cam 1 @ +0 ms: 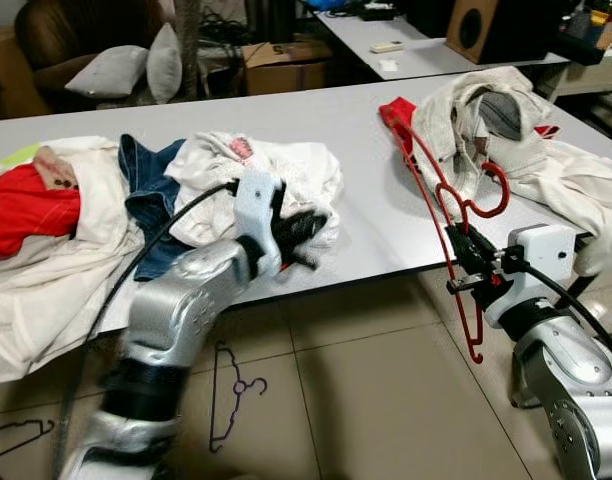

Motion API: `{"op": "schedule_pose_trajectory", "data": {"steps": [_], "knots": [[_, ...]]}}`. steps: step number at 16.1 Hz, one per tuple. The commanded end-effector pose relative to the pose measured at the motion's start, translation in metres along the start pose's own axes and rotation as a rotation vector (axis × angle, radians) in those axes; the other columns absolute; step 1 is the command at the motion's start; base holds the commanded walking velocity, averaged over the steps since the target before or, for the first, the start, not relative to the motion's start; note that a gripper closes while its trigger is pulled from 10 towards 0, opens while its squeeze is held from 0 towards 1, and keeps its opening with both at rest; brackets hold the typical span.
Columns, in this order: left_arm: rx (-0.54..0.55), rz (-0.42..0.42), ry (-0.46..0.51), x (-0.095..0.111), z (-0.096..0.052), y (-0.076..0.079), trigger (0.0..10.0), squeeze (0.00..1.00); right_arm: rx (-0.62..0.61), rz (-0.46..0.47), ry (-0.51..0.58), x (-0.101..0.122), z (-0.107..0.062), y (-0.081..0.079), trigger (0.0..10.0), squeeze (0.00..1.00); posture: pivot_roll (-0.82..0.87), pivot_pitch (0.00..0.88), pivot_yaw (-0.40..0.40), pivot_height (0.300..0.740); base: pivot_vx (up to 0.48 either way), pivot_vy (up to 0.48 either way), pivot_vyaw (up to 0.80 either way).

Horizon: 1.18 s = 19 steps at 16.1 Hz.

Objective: Hang hanger

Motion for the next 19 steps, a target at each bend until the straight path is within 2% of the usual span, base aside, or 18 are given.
{"op": "schedule_pose_trajectory", "data": {"steps": [1,2,3,4,6,7,9,10,11,12,13,15,18,19], "knots": [[-0.172,0.158,-0.07,-0.012,-0.013,0.017,10.0,1.0,-0.005,-0.011,-0.001,0.002,-0.001,0.002,10.0,0.0,-0.06,0.0,0.022,0.74,0.0,0.0,0.0],[-0.215,0.202,-0.088,-0.016,-0.017,0.019,10.0,1.0,-0.005,-0.011,-0.001,0.002,-0.001,0.002,10.0,0.0,-0.06,0.0,0.022,0.74,0.0,0.0,0.0],[-0.264,0.294,-0.151,-0.026,-0.028,0.015,10.0,1.0,-0.005,-0.013,-0.001,0.003,-0.002,0.002,10.0,0.0,-0.06,0.0,0.021,0.74,0.0,0.0,0.0],[-0.24,0.354,-0.187,-0.03,-0.035,0.001,10.0,1.0,-0.005,-0.014,-0.001,0.003,-0.002,0.002,10.0,0.0,-0.06,0.0,0.02,0.74,0.0,0.0,0.0],[-0.213,0.384,-0.184,-0.026,-0.039,-0.011,10.0,1.0,-0.005,-0.015,-0.002,0.003,-0.002,0.003,10.0,0.0,-0.06,0.0,0.021,0.74,0.0,0.0,0.0],[-0.092,0.453,-0.21,-0.026,-0.037,-0.034,10.0,1.0,-0.005,-0.016,-0.002,0.003,-0.002,0.003,10.0,0.0,-0.06,0.0,0.022,0.74,0.0,0.0,0.0],[-0.003,0.516,-0.241,-0.031,-0.031,-0.049,10.0,1.0,-0.005,-0.016,-0.001,0.003,-0.001,0.003,10.0,0.0,-0.07,0.0,0.026,0.74,0.0,0.0,0.0],[0.012,0.52,-0.243,-0.033,-0.029,-0.052,10.0,1.0,-0.004,-0.016,-0.001,0.002,-0.001,0.002,10.0,0.0,-0.07,0.0,0.027,0.74,0.0,0.0,0.0],[-0.008,0.52,-0.25,-0.043,-0.02,-0.048,10.0,0.59,-0.004,-0.017,0.0,0.003,-0.001,0.002,10.0,0.0,-0.08,0.0,0.034,0.74,0.0,0.0,0.0],[-0.023,0.524,-0.255,-0.048,-0.016,-0.046,10.0,0.59,-0.004,-0.018,0.0,0.003,-0.001,0.002,10.0,0.0,-0.08,0.0,0.034,0.74,0.0,0.0,0.0],[0.011,0.605,-0.29,-0.06,-0.005,-0.051,10.0,0.0,-0.009,-0.022,0.006,0.004,-0.002,0.003,10.0,0.0,-0.09,0.0,0.044,0.74,0.0,0.0,0.0],[0.091,0.68,-0.28,-0.056,0.005,-0.063,10.0,0.0,-0.017,-0.026,0.012,0.006,-0.004,0.004,10.0,0.0,-0.1,0.0,0.05,0.74,0.0,0.0,0.0],[0.088,0.732,-0.304,-0.061,0.011,-0.069,9.9,0.0,-0.02,-0.03,0.011,0.006,-0.006,0.004,10.0,0.0,-0.11,0.0,0.056,0.74,0.0,0.0,0.0],[0.077,0.746,-0.315,-0.064,0.013,-0.068,4.9,0.0,-0.021,-0.03,0.011,0.006,-0.006,0.005,10.0,0.0,-0.11,0.0,0.057,0.74,0.0,0.0,0.0]]}}
Point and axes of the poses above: a point about 5 cm out from each wrist's last joint towards the gripper, its own z axis pointing out of the wrist towards the gripper, its own x axis along the axis of the wrist's last joint, y = z × x, the point moved 3 cm from there along z, pointing out of the wrist towards the gripper, and after that the axes turned 15 degrees about z, right-handed, at the moved point
